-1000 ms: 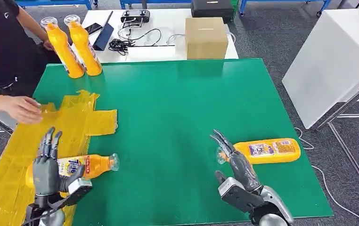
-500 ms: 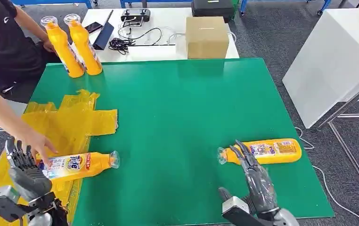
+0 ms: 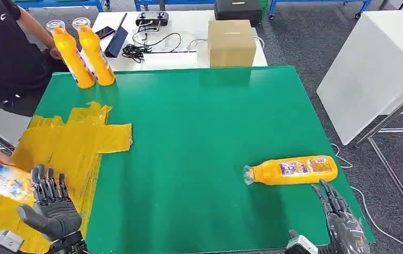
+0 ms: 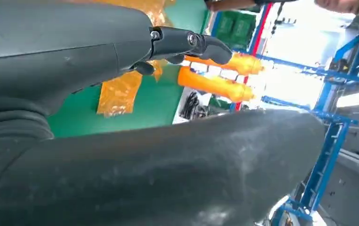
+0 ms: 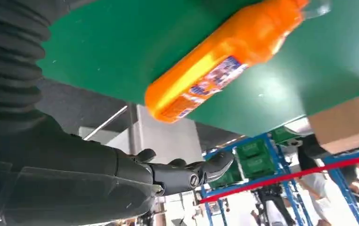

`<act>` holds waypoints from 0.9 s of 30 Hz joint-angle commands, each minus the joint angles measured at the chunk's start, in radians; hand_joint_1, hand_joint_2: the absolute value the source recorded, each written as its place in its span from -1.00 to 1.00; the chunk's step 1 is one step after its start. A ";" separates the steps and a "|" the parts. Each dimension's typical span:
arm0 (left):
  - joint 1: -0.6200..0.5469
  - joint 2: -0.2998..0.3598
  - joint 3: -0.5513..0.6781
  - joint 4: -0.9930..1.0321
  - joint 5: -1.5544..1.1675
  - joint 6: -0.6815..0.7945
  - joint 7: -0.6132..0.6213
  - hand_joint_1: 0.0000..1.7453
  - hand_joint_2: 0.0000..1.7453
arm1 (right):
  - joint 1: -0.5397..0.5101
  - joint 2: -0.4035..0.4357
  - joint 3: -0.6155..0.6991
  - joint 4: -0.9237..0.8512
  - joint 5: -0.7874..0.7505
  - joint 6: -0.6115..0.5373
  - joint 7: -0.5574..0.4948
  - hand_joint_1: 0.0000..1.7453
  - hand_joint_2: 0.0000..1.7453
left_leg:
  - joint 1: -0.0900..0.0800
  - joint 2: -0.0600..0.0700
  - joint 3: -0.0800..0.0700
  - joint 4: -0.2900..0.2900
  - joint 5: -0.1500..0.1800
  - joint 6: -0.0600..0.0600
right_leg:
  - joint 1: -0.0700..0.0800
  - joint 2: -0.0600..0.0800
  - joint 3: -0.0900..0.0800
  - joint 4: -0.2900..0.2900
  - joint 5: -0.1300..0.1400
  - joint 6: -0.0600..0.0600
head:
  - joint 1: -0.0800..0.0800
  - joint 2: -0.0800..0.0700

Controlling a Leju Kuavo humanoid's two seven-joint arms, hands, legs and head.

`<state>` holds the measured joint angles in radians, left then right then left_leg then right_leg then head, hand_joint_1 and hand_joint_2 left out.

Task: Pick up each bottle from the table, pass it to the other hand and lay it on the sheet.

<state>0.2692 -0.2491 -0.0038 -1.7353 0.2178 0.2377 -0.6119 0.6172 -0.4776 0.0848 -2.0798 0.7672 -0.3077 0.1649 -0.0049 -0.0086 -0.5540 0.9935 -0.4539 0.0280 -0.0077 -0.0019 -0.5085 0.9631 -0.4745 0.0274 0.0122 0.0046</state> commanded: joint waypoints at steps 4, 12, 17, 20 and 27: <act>-0.009 -0.007 -0.001 0.032 0.005 -0.016 0.018 -1.00 -1.00 | -0.058 0.208 -0.387 0.121 0.038 0.198 -0.181 -1.00 1.00 | 0.001 0.000 0.001 -0.001 0.000 -0.001 | 0.001 -0.001 0.007 -0.002 0.001 0.000 | 0.000 0.000; -0.033 -0.021 0.025 0.037 0.008 -0.035 0.044 -1.00 -1.00 | -0.248 0.184 -0.435 0.347 0.121 0.289 -0.172 -1.00 1.00 | 0.002 0.003 0.001 -0.002 0.001 -0.001 | 0.002 0.002 0.007 -0.004 0.003 0.000 | 0.000 0.000; -0.040 -0.017 0.031 0.041 0.014 -0.049 0.053 -1.00 -1.00 | -0.334 0.138 -0.398 0.447 0.123 0.328 -0.155 -1.00 1.00 | 0.001 0.004 0.001 -0.001 0.001 0.000 | 0.001 0.002 0.006 -0.002 0.002 0.000 | 0.000 0.000; -0.050 -0.013 0.029 0.053 0.015 -0.056 0.056 -1.00 -1.00 | -0.381 0.112 -0.351 0.500 0.128 0.347 -0.140 -1.00 1.00 | 0.001 0.004 0.001 -0.001 0.001 -0.001 | 0.001 0.003 0.007 -0.003 0.002 0.000 | 0.000 0.000; -0.073 -0.005 0.026 0.084 0.025 -0.067 0.069 -1.00 -1.00 | -0.534 0.074 -0.210 0.637 0.125 0.342 -0.102 -1.00 1.00 | 0.002 0.007 0.002 -0.001 0.001 -0.001 | 0.002 0.006 0.008 -0.004 0.004 0.000 | 0.000 0.000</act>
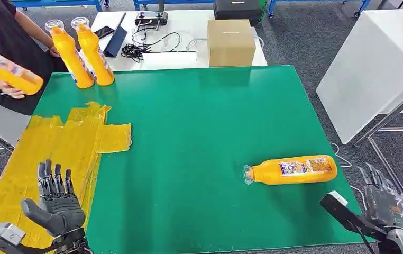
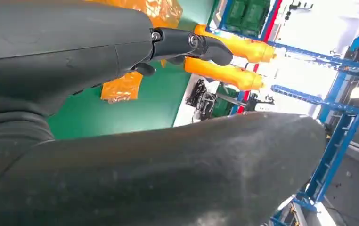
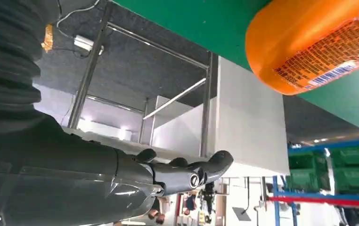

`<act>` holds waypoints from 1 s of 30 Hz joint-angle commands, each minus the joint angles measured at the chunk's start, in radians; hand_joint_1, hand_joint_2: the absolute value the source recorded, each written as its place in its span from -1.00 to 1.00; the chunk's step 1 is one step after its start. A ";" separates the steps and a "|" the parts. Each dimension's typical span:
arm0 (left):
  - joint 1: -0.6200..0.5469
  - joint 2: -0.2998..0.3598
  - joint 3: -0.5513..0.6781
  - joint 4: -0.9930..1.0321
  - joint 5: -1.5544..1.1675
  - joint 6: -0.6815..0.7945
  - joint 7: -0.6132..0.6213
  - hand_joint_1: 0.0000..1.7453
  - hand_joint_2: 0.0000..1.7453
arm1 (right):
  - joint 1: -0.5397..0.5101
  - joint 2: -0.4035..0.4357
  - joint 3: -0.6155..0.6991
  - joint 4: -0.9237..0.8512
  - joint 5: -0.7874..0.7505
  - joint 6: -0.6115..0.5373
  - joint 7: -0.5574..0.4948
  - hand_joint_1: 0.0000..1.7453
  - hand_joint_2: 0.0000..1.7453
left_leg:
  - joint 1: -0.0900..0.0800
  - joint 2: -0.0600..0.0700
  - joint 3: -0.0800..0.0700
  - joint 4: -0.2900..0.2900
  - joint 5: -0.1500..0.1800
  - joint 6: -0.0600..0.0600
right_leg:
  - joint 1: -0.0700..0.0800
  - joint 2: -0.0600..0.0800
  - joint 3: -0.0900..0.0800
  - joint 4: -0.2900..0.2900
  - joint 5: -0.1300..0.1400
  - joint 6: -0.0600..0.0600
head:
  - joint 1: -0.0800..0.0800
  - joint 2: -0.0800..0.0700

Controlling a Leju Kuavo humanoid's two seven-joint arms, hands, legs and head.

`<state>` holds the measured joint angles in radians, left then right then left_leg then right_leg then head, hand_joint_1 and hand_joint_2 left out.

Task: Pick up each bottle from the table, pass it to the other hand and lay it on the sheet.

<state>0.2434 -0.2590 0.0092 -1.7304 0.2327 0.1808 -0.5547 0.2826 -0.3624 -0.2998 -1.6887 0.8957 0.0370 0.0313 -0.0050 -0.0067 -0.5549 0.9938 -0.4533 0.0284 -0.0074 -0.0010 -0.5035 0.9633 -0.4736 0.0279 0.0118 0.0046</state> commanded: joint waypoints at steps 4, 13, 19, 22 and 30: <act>-0.049 0.004 0.012 0.081 0.010 -0.008 0.012 -1.00 -1.00 | -0.222 -0.043 0.197 0.268 0.001 -0.004 0.041 -1.00 1.00 | 0.002 0.004 0.003 -0.002 0.000 -0.001 | 0.002 0.003 0.003 -0.004 0.002 0.000 | 0.000 0.000; -0.054 0.006 0.009 0.085 0.015 -0.008 0.021 -1.00 -1.00 | -0.279 -0.050 0.284 0.312 0.018 -0.014 0.061 -1.00 1.00 | 0.001 0.002 0.001 -0.001 0.000 -0.001 | 0.001 0.003 0.002 -0.002 0.001 0.000 | 0.000 0.000; -0.064 0.007 0.015 0.086 0.029 -0.012 0.031 -1.00 -1.00 | -0.348 -0.047 0.369 0.388 0.040 -0.011 0.078 -1.00 1.00 | 0.001 0.002 0.001 -0.001 0.001 -0.002 | 0.001 0.002 0.001 -0.002 0.002 0.000 | 0.000 0.000; -0.068 0.006 0.017 0.085 0.034 -0.013 0.033 -1.00 -1.00 | -0.386 -0.039 0.403 0.430 0.055 -0.010 0.084 -1.00 1.00 | 0.001 0.002 0.001 -0.001 0.001 -0.001 | 0.001 0.003 0.001 -0.002 0.001 0.000 | 0.000 0.000; -0.073 0.007 0.014 0.095 0.036 -0.013 0.038 -1.00 -1.00 | -0.441 -0.028 0.451 0.502 0.069 -0.006 0.088 -1.00 1.00 | 0.001 0.002 0.001 -0.001 0.001 -0.001 | 0.001 0.002 0.001 -0.002 0.001 0.000 | 0.000 0.000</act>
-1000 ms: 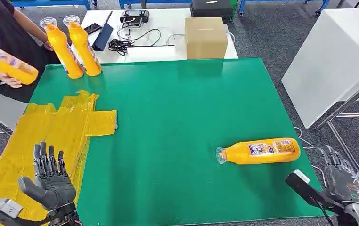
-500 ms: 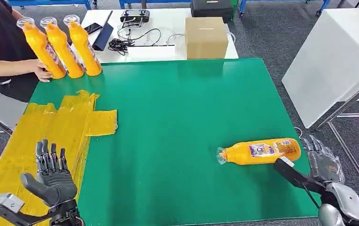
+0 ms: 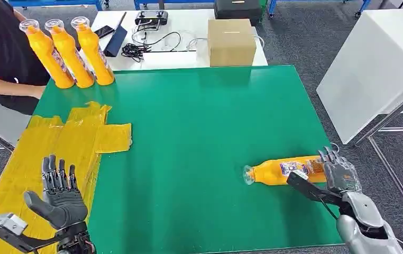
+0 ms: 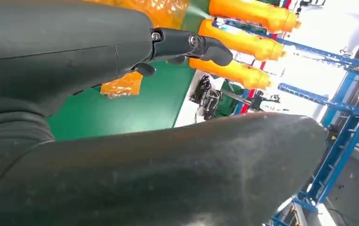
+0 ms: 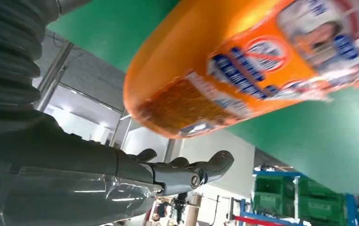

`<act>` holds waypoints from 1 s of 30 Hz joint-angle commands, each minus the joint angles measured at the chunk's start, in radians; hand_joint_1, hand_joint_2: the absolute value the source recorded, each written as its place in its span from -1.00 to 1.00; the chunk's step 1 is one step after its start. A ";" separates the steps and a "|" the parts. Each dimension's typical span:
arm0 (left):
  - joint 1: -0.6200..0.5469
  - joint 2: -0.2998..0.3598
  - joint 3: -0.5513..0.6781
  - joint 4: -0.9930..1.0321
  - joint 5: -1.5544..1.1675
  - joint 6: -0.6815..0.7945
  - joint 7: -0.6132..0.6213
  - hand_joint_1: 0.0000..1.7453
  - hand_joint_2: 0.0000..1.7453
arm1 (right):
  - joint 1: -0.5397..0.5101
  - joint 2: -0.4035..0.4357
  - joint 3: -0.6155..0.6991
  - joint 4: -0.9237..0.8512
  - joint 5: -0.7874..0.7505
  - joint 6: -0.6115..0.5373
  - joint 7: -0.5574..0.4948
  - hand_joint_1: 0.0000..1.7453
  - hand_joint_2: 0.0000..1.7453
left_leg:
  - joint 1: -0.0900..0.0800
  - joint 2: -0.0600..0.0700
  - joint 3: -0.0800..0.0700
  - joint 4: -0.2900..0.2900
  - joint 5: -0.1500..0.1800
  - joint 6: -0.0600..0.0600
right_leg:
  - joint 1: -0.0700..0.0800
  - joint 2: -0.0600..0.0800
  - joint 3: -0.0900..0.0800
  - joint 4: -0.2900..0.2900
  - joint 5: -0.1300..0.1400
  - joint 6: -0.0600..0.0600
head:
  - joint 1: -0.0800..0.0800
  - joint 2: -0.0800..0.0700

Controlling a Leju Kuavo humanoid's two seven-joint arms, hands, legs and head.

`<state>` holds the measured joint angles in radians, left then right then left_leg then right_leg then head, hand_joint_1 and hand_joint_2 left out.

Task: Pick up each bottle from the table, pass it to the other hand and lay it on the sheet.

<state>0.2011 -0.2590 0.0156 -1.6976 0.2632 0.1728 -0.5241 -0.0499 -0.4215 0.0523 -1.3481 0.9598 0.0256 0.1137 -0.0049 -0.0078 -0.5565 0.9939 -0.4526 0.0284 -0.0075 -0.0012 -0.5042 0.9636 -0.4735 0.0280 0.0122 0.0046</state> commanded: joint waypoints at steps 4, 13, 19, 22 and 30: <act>-0.038 0.009 0.010 0.065 0.012 -0.004 0.011 -1.00 -1.00 | -0.146 0.033 0.156 0.232 0.024 0.027 0.002 -1.00 1.00 | 0.002 0.003 0.003 -0.002 0.000 -0.002 | 0.002 0.003 0.003 -0.003 0.002 0.000 | 0.000 0.000; -0.056 0.021 -0.006 0.078 0.024 -0.004 0.016 -1.00 -1.00 | -0.189 -0.002 0.272 0.318 0.021 0.139 -0.023 0.98 1.00 | 0.002 0.003 0.005 -0.001 0.001 -0.002 | 0.002 0.001 0.004 -0.003 0.002 0.000 | 0.000 0.000; -0.062 0.024 -0.009 0.072 0.031 -0.004 0.012 -1.00 -1.00 | -0.188 -0.015 0.300 0.305 -0.003 0.157 -0.027 1.00 1.00 | 0.003 0.001 0.007 -0.002 0.002 -0.002 | 0.003 -0.001 0.006 -0.004 0.002 0.000 | 0.000 0.000; -0.062 0.024 -0.009 0.072 0.031 -0.004 0.012 -1.00 -1.00 | -0.188 -0.015 0.300 0.305 -0.003 0.157 -0.027 1.00 1.00 | 0.002 0.001 0.009 -0.001 0.001 -0.001 | 0.002 -0.001 0.008 -0.003 0.001 0.000 | 0.000 0.000; -0.053 0.026 -0.011 0.090 0.038 -0.006 0.006 -1.00 -1.00 | -0.151 -0.057 0.308 0.284 -0.041 0.175 -0.030 1.00 1.00 | 0.002 -0.001 0.011 -0.002 0.001 -0.002 | 0.002 -0.003 0.011 -0.004 0.001 0.000 | 0.000 0.000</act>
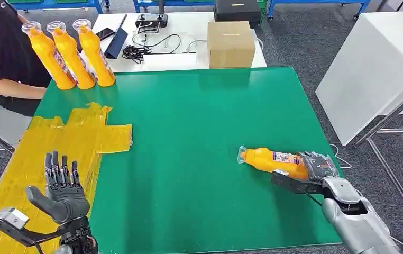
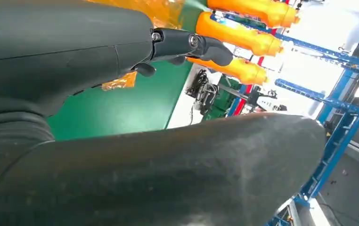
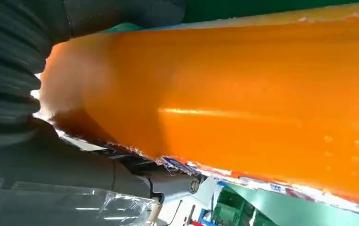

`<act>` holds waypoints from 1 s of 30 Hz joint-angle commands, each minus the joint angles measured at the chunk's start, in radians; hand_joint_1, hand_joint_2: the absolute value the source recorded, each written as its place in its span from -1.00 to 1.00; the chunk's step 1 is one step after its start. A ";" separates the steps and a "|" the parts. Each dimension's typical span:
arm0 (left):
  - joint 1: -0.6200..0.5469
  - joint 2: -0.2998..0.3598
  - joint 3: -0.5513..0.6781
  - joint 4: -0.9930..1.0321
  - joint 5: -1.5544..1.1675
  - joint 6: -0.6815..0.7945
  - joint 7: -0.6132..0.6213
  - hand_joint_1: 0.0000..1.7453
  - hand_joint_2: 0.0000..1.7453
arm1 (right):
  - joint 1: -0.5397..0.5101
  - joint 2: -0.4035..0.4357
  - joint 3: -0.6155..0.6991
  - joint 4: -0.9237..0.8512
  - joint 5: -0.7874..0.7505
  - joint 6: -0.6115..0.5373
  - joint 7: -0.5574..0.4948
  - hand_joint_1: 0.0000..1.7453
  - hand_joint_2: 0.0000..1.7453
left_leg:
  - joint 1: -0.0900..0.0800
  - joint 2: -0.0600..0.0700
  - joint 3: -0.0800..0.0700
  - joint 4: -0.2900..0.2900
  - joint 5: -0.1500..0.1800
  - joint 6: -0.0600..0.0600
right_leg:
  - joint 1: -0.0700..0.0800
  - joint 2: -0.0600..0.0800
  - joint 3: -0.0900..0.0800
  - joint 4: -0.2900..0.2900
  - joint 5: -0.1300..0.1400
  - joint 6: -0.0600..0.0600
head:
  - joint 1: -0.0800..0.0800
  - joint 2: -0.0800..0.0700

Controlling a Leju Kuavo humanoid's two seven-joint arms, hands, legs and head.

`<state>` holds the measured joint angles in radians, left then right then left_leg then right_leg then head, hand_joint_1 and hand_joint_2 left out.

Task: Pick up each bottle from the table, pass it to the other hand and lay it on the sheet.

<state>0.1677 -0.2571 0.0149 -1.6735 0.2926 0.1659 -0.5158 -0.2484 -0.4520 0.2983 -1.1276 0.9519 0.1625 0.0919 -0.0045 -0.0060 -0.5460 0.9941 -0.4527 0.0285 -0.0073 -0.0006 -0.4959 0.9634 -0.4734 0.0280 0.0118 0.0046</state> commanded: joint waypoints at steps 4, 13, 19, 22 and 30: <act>-0.023 0.034 -0.024 0.081 -0.003 0.005 0.019 -1.00 -1.00 | 0.067 -0.025 0.041 0.039 -0.067 0.031 -0.010 1.00 1.00 | 0.001 -0.004 0.001 -0.002 0.001 -0.001 | 0.001 -0.004 0.003 -0.003 0.001 0.000 | 0.000 0.000; -0.025 0.055 -0.060 0.098 -0.004 -0.010 0.060 -1.00 -1.00 | 0.113 0.021 -0.053 -0.095 -0.318 0.005 -0.129 1.00 1.00 | 0.002 -0.004 0.001 -0.002 0.001 -0.002 | 0.002 -0.004 -0.006 -0.004 0.001 -0.001 | 0.000 0.000; 0.019 0.047 -0.108 0.073 0.023 -0.043 0.036 -1.00 -1.00 | 0.201 0.116 -0.092 -0.478 -0.589 -0.077 -0.210 1.00 1.00 | 0.002 0.003 0.000 -0.002 -0.001 -0.003 | 0.002 0.003 0.002 -0.003 0.001 -0.001 | 0.000 0.000; 0.020 0.076 -0.161 0.068 0.024 -0.039 0.023 -1.00 -1.00 | 0.213 0.155 -0.047 -0.582 -0.639 -0.129 -0.235 1.00 1.00 | 0.000 0.001 -0.002 -0.001 -0.001 -0.002 | 0.000 0.002 -0.001 0.001 0.000 -0.001 | 0.000 0.000; 0.032 0.097 -0.217 0.052 0.042 -0.016 0.015 -1.00 -1.00 | 0.275 0.247 -0.007 -0.656 -0.580 -0.328 -0.269 1.00 1.00 | 0.004 -0.001 -0.005 -0.001 -0.001 -0.002 | 0.004 0.000 -0.003 -0.001 -0.001 -0.001 | 0.000 0.000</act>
<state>0.2021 -0.2190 -0.1255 -1.6354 0.3235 0.1351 -0.5013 -0.0137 -0.3032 0.2552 -1.6755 0.3785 -0.0993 -0.1633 -0.0013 -0.0087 -0.5526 0.9937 -0.4527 0.0280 -0.0041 -0.0016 -0.5002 0.9636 -0.4740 0.0272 0.0118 0.0046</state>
